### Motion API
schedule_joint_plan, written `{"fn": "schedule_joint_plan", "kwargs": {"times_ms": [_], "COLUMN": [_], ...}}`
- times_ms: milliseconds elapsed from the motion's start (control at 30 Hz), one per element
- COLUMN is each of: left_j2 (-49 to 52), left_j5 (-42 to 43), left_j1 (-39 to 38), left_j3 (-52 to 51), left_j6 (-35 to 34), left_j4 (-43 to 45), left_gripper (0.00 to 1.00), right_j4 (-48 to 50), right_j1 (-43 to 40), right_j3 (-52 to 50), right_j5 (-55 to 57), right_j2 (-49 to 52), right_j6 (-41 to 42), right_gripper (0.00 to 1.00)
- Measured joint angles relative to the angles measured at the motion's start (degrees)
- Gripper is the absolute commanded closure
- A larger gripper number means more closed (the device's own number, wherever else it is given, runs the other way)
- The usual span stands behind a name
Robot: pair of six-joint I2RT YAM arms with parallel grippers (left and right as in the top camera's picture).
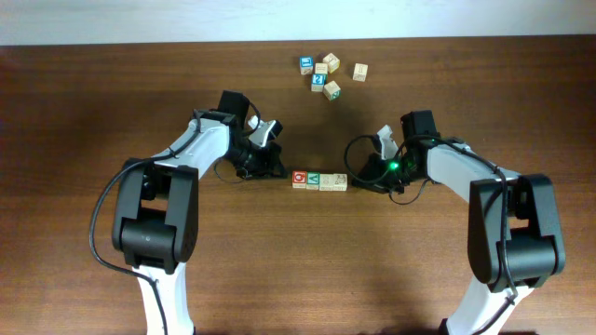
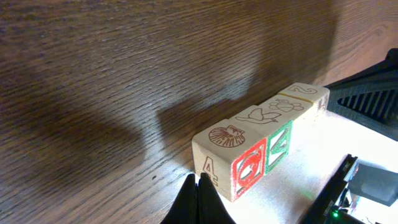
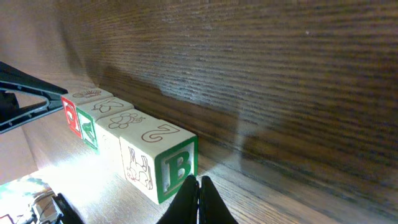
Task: Rotate 4 blocks
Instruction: 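Move the left gripper down to the left end of the block row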
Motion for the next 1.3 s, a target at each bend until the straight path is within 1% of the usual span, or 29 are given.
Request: {"fn": "schedule_joint_plan", "kwargs": {"times_ms": [133, 233, 467, 833, 1300], "left_j2": [0.0, 0.0, 0.0, 0.0, 0.0], "left_j5": [0.5, -0.4, -2.8, -2.2, -1.4], "left_j1": [0.0, -0.5, -3.7, -3.6, -3.6], "left_j3": [0.0, 0.0, 0.0, 0.0, 0.0], "left_j6": [-0.2, -1.7, -3.4, -6.2, -7.5], "left_j4": [-0.2, -0.2, 0.2, 1.7, 1.7], "left_gripper": [1.0, 1.0, 1.0, 1.0, 1.0], "right_j4": [0.0, 0.2, 0.2, 0.2, -0.7], "right_j1": [0.1, 0.1, 0.1, 0.1, 0.1], "right_j3": [0.0, 0.0, 0.0, 0.0, 0.0], "right_j5": [0.0, 0.0, 0.0, 0.0, 0.0], "right_j2": [0.0, 0.0, 0.0, 0.0, 0.0], "right_j6": [0.0, 0.0, 0.0, 0.0, 1.0], "right_gripper": [0.96, 0.96, 0.95, 0.95, 0.95]}}
